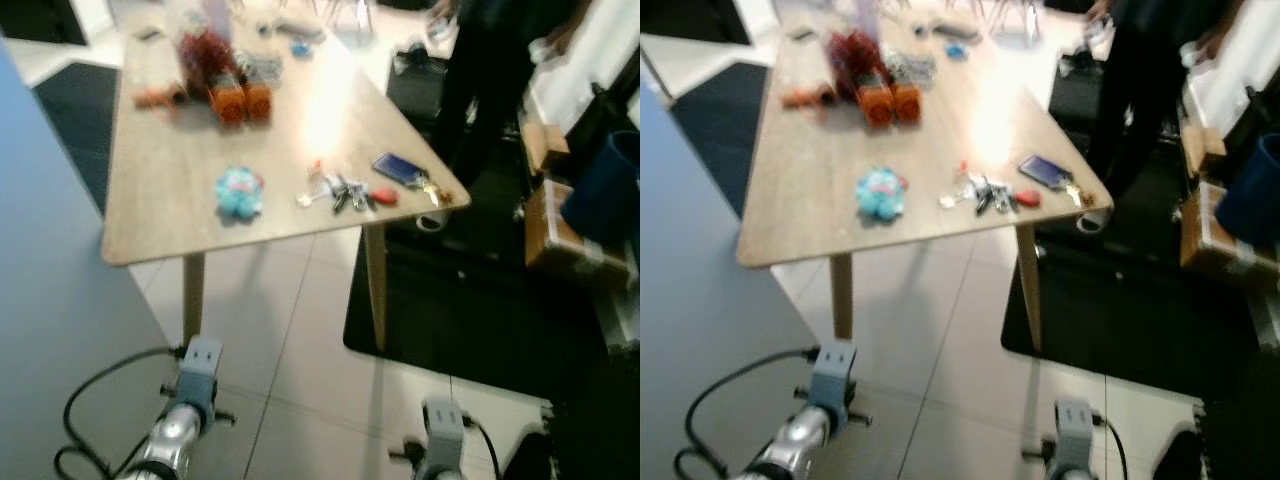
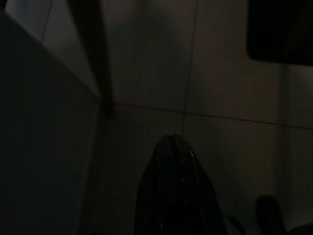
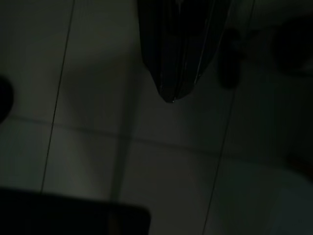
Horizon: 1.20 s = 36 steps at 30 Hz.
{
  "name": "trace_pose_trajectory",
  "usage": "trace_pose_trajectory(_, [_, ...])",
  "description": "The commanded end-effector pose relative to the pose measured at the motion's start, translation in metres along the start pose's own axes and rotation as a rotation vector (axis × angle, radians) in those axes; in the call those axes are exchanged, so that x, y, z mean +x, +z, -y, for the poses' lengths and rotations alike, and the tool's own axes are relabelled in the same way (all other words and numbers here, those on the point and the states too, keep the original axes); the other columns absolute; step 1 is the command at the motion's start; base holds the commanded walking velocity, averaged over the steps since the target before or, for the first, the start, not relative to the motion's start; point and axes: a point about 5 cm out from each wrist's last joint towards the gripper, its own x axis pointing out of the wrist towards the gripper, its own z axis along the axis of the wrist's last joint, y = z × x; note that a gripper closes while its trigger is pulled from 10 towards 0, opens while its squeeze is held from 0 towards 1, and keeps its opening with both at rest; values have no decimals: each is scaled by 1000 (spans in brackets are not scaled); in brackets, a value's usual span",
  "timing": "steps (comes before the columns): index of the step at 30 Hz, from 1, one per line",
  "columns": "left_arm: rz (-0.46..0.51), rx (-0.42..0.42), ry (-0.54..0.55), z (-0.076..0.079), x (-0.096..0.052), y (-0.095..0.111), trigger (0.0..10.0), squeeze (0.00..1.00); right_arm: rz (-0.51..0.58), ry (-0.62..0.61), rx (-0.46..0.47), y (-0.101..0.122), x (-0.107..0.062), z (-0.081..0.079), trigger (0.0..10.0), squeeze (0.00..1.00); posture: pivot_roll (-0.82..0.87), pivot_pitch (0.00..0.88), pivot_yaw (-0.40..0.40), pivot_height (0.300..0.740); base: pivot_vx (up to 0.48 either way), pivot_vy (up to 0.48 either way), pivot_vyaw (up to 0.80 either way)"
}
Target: Hang keys on a hook
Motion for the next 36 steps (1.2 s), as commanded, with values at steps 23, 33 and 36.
trace_pose_trajectory(23, [-14, 9, 44, -6, -3, -6, 10000, 0, -24, 27, 11, -3, 1, -7, 10000, 0, 100, 36, -28, 740, 229, 0, 0])
trace_pose_trajectory(33, [-20, 18, 51, -9, -4, -8, 10000, 0, -62, 100, -58, -9, 0, -17, 10000, 0, 100, 36, -26, 740, 0, 0, 80])
trace_pose_trajectory(36, [-18, 21, 49, -8, -4, -8, 10000, 0, -82, 130, -83, -13, -1, -20, 10000, 0, 98, 37, -26, 740, 0, 0, 800])
